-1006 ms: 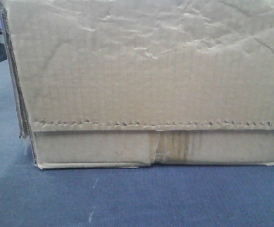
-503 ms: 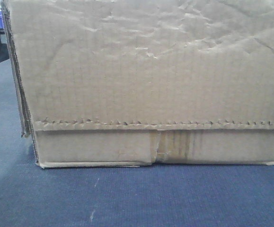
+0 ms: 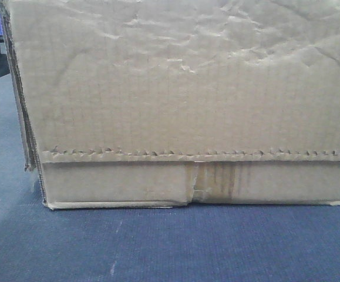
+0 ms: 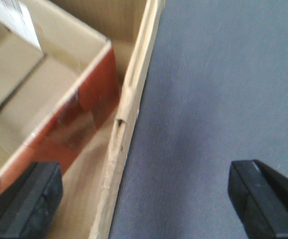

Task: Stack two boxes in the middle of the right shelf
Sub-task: 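Close left and right grippers on the box walls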

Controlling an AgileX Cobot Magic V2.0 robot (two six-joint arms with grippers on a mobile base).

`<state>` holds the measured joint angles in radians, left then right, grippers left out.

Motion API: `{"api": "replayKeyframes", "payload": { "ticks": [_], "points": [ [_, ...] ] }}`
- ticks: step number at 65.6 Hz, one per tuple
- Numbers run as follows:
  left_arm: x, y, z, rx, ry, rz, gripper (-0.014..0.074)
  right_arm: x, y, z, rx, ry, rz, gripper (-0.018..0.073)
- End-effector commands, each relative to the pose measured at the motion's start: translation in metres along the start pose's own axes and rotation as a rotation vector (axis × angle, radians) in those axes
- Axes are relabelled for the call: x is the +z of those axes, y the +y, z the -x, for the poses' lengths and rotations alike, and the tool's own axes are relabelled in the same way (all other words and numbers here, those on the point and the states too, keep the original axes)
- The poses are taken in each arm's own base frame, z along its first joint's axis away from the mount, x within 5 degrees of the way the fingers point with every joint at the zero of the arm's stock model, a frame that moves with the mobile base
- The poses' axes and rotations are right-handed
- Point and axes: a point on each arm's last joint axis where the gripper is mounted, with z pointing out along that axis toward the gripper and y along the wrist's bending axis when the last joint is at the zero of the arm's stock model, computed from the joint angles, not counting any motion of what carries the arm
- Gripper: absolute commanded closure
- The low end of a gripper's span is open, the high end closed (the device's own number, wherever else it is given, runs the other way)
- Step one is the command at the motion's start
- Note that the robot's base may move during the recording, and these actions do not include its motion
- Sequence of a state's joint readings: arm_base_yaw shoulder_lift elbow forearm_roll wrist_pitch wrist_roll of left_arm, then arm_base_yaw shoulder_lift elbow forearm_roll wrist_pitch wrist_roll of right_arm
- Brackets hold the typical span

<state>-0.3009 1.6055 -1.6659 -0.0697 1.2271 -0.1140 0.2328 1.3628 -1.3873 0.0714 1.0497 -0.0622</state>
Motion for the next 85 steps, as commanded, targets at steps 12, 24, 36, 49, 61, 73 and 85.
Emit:
{"api": "replayKeyframes", "payload": {
  "ticks": [12,24,36,49,61,73,85],
  "points": [
    [0.022,-0.004,-0.005,0.007,0.065,-0.009,0.0099,0.033,-0.002,0.002,-0.004,0.103,0.005,-0.0010],
    [0.033,-0.010,-0.004,0.028,0.085,-0.009,0.0099,0.052,-0.003,0.002,0.001,0.155,0.009,-0.0010],
    [0.046,-0.011,-0.004,0.036,0.117,0.003,0.0102,0.065,-0.004,0.001,0.003,0.186,0.010,0.0008],
    [0.047,-0.010,-0.004,0.039,0.123,0.016,0.0309,0.066,-0.004,0.001,0.003,0.188,0.010,0.0342],
    [0.046,-0.010,-0.003,0.032,0.119,0.016,0.0708,0.066,-0.004,0.001,0.003,0.186,0.009,0.0722],
    [0.044,-0.008,-0.002,-0.008,0.107,0.047,0.0708,0.064,-0.004,0.002,0.003,0.178,0.009,0.0712],
    [0.031,-0.002,-0.001,-0.032,0.055,0.138,0.0708,0.050,-0.003,0.004,0.000,0.139,0.008,0.0712]
  ]
}}
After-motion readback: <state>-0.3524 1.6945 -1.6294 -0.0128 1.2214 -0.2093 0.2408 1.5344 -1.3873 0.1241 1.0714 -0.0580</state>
